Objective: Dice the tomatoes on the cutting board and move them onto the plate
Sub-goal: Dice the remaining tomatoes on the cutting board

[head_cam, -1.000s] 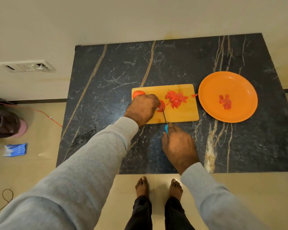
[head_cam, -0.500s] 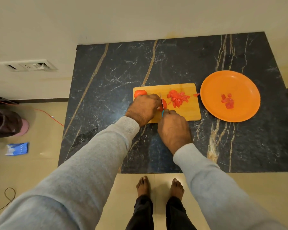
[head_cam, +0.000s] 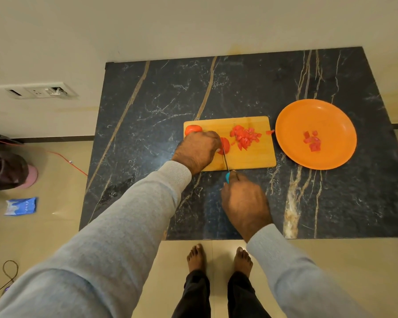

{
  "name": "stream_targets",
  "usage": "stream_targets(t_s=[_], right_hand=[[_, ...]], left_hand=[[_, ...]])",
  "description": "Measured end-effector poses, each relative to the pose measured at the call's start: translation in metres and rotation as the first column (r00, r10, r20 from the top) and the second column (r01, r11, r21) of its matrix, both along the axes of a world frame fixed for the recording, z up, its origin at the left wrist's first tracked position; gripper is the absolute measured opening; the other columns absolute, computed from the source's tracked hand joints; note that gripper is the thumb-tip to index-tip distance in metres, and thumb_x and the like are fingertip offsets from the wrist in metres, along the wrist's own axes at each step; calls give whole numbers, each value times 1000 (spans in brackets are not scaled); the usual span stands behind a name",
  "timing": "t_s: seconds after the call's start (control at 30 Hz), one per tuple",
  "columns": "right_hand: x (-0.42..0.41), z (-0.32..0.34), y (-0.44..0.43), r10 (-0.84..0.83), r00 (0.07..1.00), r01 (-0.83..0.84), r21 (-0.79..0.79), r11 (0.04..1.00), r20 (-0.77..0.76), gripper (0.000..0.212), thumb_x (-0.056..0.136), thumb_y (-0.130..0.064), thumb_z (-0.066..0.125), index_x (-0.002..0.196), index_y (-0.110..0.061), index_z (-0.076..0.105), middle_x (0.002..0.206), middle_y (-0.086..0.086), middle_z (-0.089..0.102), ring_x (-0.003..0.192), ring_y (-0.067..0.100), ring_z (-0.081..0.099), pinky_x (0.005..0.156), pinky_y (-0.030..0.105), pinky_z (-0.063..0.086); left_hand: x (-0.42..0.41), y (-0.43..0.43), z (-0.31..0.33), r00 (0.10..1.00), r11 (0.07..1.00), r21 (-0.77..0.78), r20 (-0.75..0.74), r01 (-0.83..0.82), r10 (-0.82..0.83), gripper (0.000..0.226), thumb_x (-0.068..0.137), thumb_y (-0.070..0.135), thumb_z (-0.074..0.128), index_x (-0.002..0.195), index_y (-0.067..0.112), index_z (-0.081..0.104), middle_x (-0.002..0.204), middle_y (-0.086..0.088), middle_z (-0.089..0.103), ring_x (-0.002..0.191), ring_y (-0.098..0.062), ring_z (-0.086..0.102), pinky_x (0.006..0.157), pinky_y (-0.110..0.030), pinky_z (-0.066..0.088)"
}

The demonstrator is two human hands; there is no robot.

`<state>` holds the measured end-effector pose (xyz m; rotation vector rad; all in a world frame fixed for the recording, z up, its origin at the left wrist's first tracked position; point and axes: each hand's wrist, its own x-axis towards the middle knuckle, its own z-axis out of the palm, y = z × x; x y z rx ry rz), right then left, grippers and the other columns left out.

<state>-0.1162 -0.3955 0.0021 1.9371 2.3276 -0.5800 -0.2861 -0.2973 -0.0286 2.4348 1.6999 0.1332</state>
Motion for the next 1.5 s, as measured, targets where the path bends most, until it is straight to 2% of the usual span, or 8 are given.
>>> stream_targets(t_s=[0.4,0.67,0.87,1.0,1.13,1.23,1.4,1.5], right_hand=[[-16,1,22,15,1000,-15,72,997,6,46,101,-27,47,141,-5,52,118,13,64,91,33,67,71,40,56],[-31,10,47,64,993,-71,69,995,94,31,94,-12,53,123,-3,57,110,13,64,89,33,69,60,33,40],[-15,-4,14,91,988,-89,-23,996,123,41,101,-17,51,140,-8,45,123,10,60,96,28,68,75,38,55],[3,-3,-9,69,997,-70,13,997,46,39,104,-26,46,140,-10,45,115,7,63,87,22,68,70,31,56],[20,3,-17,50,995,-44,72,996,-82,48,103,-36,44,142,-8,50,118,9,65,90,25,69,75,38,59],[30,6,-12,-18,978,54,168,984,-207,44,101,-37,48,132,-8,60,105,8,68,83,24,67,70,39,59],[39,13,24,-90,969,151,259,954,-232,32,98,-34,53,114,-9,65,85,6,62,73,24,59,60,34,49],[40,14,35,-94,964,163,272,948,-247,33,97,-33,56,116,-8,66,88,7,65,76,24,61,63,34,51]], left_hand=[[1,-4,5,1000,1000,-1,-24,-1,1,29,104,17,55,124,17,75,121,-3,72,104,-27,69,89,-41,59],[3,-6,12,998,1000,-25,-64,-17,15,25,104,24,54,116,17,75,114,-4,72,97,-28,69,84,-46,60],[3,-7,12,997,998,-49,-67,-37,34,30,106,22,52,124,15,74,121,-4,72,103,-29,70,90,-47,60],[2,-3,15,996,996,-81,-82,-41,34,28,106,22,53,125,17,74,124,-3,72,107,-29,69,94,-48,60],[2,0,19,996,990,-124,-68,-63,54,27,106,24,54,123,19,74,121,-3,73,105,-28,68,93,-48,59],[2,5,25,998,993,-113,-58,-21,14,27,104,21,57,127,17,71,124,-4,70,107,-29,67,96,-46,57],[14,13,31,985,987,-102,-100,128,-138,56,92,6,69,144,25,61,147,0,59,130,-26,52,109,-45,49],[18,17,32,967,980,-126,-182,156,-177,55,93,7,70,143,29,62,143,3,62,125,-25,53,103,-45,52]])
